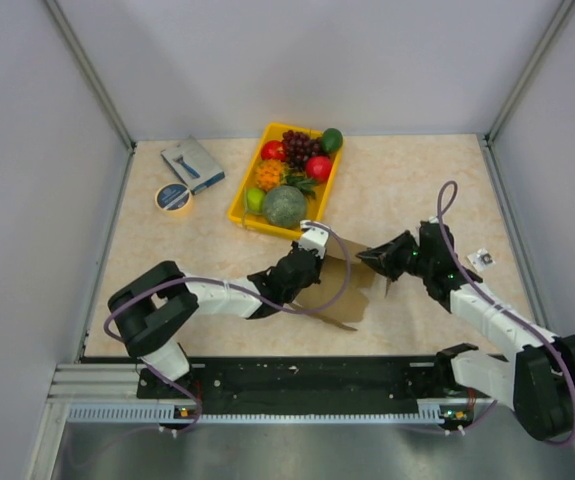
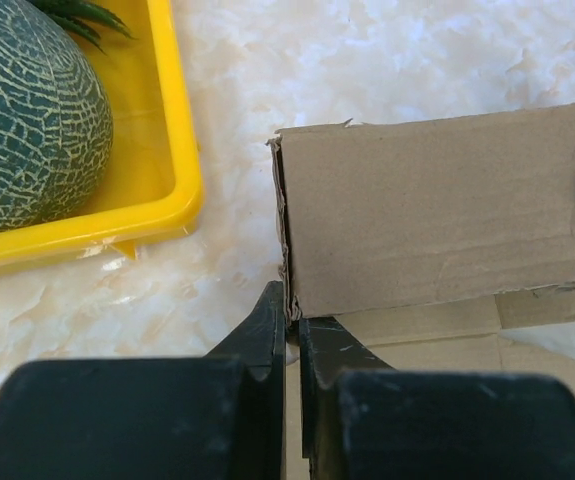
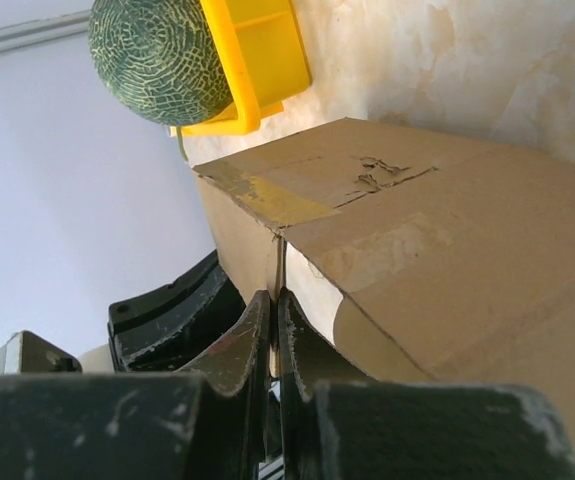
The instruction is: Fold the paper box
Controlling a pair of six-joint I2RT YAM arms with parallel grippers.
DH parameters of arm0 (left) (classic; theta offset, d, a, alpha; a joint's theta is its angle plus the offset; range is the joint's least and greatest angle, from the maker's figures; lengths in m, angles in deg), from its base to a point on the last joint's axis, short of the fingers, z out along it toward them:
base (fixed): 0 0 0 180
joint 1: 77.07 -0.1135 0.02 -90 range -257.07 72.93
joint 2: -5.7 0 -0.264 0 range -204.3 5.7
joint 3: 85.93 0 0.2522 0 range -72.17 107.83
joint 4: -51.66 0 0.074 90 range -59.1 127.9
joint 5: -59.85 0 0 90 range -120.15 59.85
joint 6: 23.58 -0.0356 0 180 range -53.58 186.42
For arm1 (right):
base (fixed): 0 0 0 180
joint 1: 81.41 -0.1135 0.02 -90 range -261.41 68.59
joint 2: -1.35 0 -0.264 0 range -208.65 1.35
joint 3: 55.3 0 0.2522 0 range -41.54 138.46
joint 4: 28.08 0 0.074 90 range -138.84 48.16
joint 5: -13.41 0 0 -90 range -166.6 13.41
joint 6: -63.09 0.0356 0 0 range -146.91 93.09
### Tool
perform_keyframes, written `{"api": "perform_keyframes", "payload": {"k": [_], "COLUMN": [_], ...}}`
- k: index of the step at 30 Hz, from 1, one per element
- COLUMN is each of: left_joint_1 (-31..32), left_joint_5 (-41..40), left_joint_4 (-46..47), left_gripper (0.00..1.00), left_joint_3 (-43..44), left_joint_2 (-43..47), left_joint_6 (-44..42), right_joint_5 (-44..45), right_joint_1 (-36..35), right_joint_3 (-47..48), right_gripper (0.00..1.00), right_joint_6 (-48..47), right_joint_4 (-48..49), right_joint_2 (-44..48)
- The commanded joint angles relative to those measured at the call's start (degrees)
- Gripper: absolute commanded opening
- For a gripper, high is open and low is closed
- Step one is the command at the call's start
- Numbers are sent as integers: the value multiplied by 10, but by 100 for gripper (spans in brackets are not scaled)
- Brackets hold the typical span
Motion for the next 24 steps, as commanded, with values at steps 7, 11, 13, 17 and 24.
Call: {"api": "perform_keyframes", "payload": {"k": [7,11,13,17,24], "left_joint_1": [-1,-1,-1,-1,-1], "left_joint_5": [-26,-23,-19,-23,-28], "left_joint_4": [1,16,20,9,1], "left_gripper": [0,0,0,0,0], "left_joint_3": [-22,-35,-36,-26,-11], "left_joint_2": [53,52,49,45,35], "left_joint_6": [19,13,10,15,18], "right_joint_5": [10,-10,-29,-31,0], "right_joint_1": [4,5,3,-4,-33], "right_joint_3": [42,21,19,20,9], "right_gripper": [44,44,44,46,42], "right_joint_6": [-194,-134,-110,-72,-15], "right_joint_4": [-43,24,56,66,75], "right_joint_2": [49,23,8,-8,-34]}}
